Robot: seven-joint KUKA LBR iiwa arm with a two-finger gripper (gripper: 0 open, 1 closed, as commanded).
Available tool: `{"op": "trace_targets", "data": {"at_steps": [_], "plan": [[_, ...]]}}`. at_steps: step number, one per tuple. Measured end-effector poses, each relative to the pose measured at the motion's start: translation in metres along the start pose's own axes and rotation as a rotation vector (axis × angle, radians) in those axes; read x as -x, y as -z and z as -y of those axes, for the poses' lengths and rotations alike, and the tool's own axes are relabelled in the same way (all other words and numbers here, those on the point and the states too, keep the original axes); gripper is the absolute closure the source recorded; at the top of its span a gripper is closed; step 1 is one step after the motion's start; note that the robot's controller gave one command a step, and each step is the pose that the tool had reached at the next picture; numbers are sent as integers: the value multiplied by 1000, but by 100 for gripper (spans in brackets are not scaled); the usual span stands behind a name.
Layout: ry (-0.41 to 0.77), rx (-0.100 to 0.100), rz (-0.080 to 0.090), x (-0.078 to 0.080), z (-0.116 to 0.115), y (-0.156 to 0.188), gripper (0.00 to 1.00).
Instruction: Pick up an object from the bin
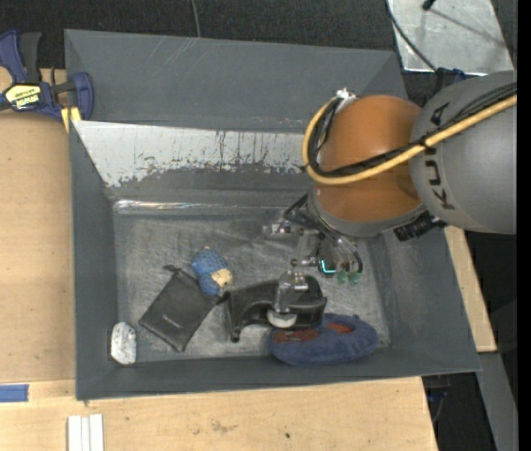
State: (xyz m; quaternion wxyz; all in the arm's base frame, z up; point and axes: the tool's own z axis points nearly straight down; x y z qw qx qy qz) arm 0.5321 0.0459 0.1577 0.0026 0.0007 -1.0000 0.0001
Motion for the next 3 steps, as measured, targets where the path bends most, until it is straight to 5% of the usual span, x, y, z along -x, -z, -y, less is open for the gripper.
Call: {"op": "trace_targets", "data": {"at_steps": [1,2,3], "plan": [[-135,8,6,-15,36,-62,0],[-135,9,-16,-19,36,-63,100],[365,-1,8,-9,30,77,100]]}}
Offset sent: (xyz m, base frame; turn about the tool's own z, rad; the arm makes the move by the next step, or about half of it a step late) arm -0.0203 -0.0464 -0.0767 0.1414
